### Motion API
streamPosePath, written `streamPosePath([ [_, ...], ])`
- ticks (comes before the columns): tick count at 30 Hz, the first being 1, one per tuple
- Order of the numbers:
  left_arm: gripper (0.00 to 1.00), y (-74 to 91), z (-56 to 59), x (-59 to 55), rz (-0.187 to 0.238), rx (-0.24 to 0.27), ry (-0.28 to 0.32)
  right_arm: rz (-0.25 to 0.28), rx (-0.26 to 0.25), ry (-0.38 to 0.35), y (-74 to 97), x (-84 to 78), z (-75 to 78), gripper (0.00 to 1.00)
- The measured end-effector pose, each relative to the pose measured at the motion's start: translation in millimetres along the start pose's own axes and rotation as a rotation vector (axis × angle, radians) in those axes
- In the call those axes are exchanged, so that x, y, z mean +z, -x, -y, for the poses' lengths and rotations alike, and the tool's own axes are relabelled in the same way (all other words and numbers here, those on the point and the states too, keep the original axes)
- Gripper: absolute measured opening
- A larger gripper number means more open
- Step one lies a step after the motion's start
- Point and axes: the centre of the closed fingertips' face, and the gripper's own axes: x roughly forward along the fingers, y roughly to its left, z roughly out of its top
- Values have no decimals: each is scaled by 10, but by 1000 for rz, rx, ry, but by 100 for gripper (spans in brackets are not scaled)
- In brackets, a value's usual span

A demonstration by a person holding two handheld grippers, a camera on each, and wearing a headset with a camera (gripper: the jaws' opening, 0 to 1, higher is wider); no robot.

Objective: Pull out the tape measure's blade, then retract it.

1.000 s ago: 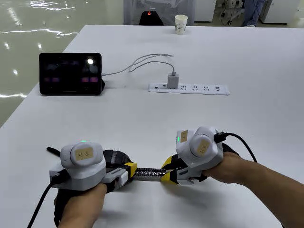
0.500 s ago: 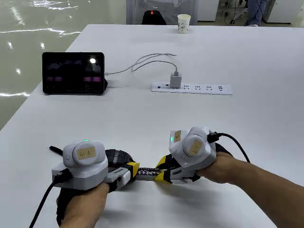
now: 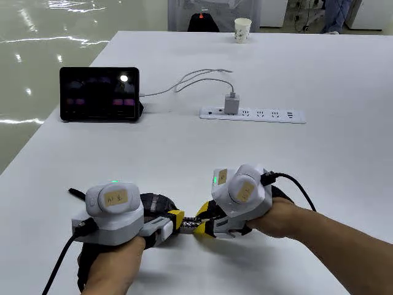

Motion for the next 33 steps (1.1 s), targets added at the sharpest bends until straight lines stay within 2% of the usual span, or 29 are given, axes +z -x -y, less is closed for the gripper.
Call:
streamPosePath([
  [23,57,-1,-1,-2,-2,-2,13,24,2,19,-164,169,-3,11],
  [33,58,-5,-5,-3,-4,-6,12,24,0,27,-167,168,-3,12],
])
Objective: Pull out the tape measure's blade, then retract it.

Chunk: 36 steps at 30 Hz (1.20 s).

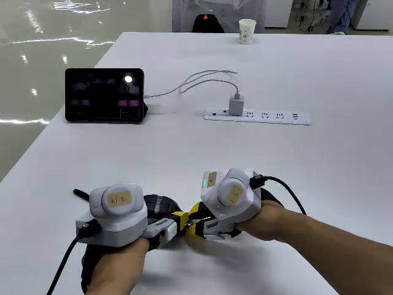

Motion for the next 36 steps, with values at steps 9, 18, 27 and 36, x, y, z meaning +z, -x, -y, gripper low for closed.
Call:
streamPosePath([
  [9,60,-2,6,-1,-4,-8,2,-3,1,-4,-3,-1,-7,12],
  [18,60,3,5,1,-10,-12,7,-14,-2,-8,-6,-2,-11,13],
  [27,61,8,6,3,-16,-12,12,-21,-14,-13,17,4,-12,16],
  [36,61,75,-13,28,-11,-8,-11,-21,-34,-39,111,-27,-41,25],
])
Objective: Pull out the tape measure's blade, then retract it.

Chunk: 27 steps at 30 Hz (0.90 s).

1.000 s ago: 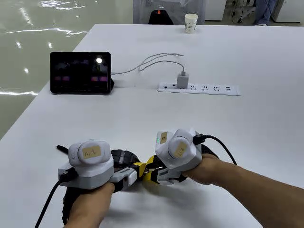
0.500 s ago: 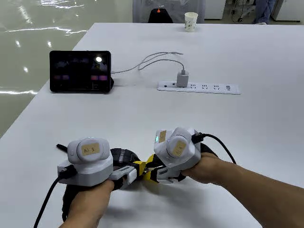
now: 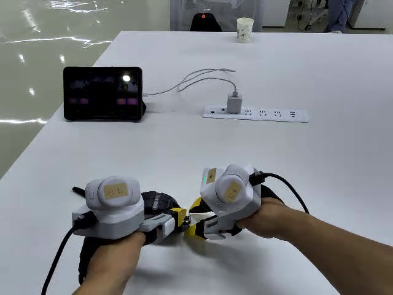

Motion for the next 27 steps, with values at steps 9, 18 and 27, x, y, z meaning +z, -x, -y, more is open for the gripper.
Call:
streamPosePath([
  [9,64,116,-46,3,8,1,-38,4,-33,-35,143,-75,-32,34],
  [18,69,203,-37,-8,15,-22,-71,7,-69,-59,313,-118,-39,41],
  [27,73,307,-19,-53,19,-50,-126,19,-115,-103,520,-189,-58,47],
])
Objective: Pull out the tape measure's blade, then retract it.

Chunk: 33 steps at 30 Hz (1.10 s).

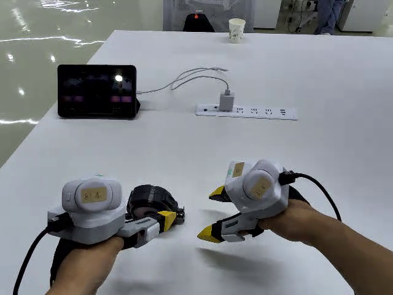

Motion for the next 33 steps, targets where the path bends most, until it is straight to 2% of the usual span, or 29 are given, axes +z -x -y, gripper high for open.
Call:
streamPosePath([
  [21,80,157,86,-103,-6,-84,-115,40,-102,-127,374,-244,-75,61],
  [33,85,265,126,-109,17,-127,-179,82,-160,-194,588,-325,-139,72],
])
